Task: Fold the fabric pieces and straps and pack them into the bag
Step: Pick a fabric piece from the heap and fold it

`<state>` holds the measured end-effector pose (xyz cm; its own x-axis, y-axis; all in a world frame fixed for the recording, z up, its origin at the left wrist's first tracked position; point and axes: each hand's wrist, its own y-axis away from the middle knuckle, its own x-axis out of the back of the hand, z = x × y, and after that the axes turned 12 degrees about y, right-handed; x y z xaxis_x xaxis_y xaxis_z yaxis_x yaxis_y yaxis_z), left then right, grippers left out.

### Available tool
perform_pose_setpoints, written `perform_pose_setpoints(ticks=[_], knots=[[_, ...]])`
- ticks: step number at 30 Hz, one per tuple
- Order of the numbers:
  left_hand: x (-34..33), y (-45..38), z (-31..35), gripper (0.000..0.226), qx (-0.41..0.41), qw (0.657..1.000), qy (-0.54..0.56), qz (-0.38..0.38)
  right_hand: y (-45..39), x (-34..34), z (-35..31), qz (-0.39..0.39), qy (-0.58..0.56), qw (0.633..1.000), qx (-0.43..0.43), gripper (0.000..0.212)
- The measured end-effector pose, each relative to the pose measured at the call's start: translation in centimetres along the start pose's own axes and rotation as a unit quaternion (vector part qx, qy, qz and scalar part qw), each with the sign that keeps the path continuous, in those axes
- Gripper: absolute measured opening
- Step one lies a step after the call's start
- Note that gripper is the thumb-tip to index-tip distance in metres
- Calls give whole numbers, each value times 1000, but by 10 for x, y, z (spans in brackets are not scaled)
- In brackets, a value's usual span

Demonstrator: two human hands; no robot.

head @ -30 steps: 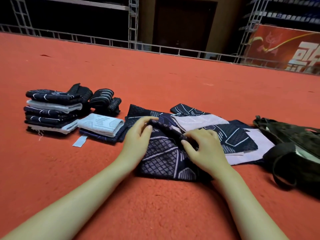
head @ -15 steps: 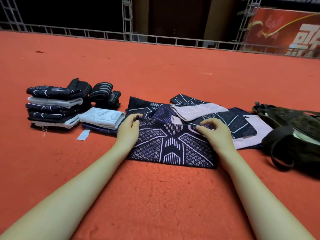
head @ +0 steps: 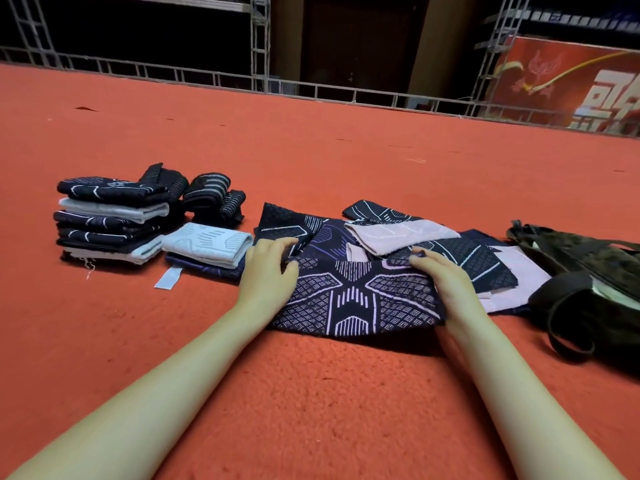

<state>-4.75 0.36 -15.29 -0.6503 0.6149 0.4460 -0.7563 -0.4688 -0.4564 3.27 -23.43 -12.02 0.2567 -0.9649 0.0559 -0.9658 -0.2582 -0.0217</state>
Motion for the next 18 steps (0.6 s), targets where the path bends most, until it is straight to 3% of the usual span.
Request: perform_pose_setpoints(ticks=[2,4,7,9,10,11,13,15,18], knots=[[-3,4,6,35,-31,999,7,-23,2,-6,-4,-66,-93,993,-14,29],[-8,10,12,33,-42,996,42,-63,9,-16,-5,-113,-76,991,0,26],[-15,15,16,31,-54,991,51,-108,18,-29,5,-102,142,980,97,24],[-15,15,17,32,-47,990,71,-115,15,-30,15,-45,358,910,203,24],[-15,15,17,32,-42,989,79,-116,12,-30,19,-26,440,865,240,27],[-15,14,17,32,-39,989,83,-116,9,-30,23,-18,480,842,245,35],[-15,14,17,32,-36,988,84,-121,9,-30,23,-11,443,875,194,47],[-15,15,17,33,-36,988,85,-125,10,-33,22,6,372,911,176,46],[-16,15,17,32,-32,987,95,-127,15,-38,18,16,343,913,220,38]])
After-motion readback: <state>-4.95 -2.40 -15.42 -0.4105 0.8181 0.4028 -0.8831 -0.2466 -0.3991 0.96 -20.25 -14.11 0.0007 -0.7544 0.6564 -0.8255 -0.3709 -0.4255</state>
